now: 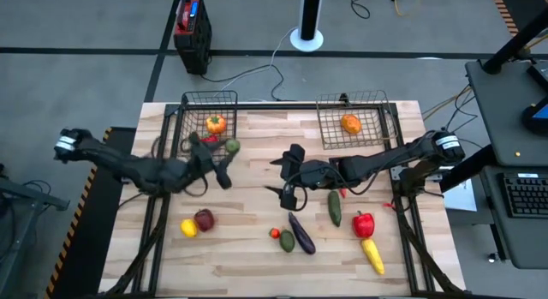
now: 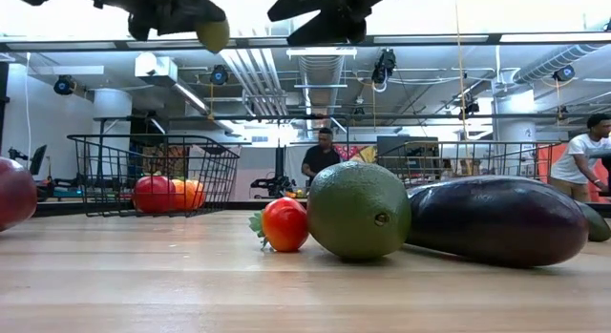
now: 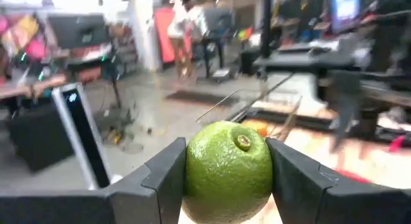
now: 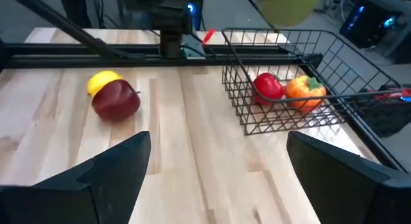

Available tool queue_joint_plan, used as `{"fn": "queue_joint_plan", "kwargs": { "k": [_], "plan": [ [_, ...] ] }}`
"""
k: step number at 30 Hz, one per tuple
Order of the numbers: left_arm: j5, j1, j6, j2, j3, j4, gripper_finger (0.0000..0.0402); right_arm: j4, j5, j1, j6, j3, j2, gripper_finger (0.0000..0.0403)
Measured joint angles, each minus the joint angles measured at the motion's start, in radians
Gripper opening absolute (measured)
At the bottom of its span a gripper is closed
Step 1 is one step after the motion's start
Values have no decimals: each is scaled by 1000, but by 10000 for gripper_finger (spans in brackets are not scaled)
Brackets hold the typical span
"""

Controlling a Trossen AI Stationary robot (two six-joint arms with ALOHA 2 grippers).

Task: Sort produce into baskets
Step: Put the top lime into the left wire basket

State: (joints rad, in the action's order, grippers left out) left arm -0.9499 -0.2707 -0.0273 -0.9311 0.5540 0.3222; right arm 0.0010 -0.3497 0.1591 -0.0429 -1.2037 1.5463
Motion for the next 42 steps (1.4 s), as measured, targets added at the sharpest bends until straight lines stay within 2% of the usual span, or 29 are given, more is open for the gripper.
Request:
{"fn": "queue_joint_plan", "kwargs": {
  "k": [3,7,10,14,19,24,34,39,42],
  "plan": [
    [53,101,160,43,119,-382,171,-4,1,-4,-9,0,0,356],
    [217,282,318,39,283,-813,171,-6,0,-8,-10,0,5,356],
    [315,437,369,11,372,-1033,171,-6,1,-9,-10,0,7,357],
    [408,662,374,-34,439,-1216,170,-6,1,-9,-10,0,8,357],
    [581,900,274,-98,438,-1260,170,-7,1,-9,-10,0,8,357],
    [583,1028,198,-184,437,-1244,171,-20,1,-9,-10,0,8,357],
    [563,1059,107,-337,443,-1216,175,-26,1,-9,-10,0,8,357],
    [487,1058,96,-391,443,-1208,175,-31,1,-9,-24,0,8,357],
    [478,1059,89,-411,443,-1207,177,-53,1,-9,-46,0,8,357]
  ]
}}
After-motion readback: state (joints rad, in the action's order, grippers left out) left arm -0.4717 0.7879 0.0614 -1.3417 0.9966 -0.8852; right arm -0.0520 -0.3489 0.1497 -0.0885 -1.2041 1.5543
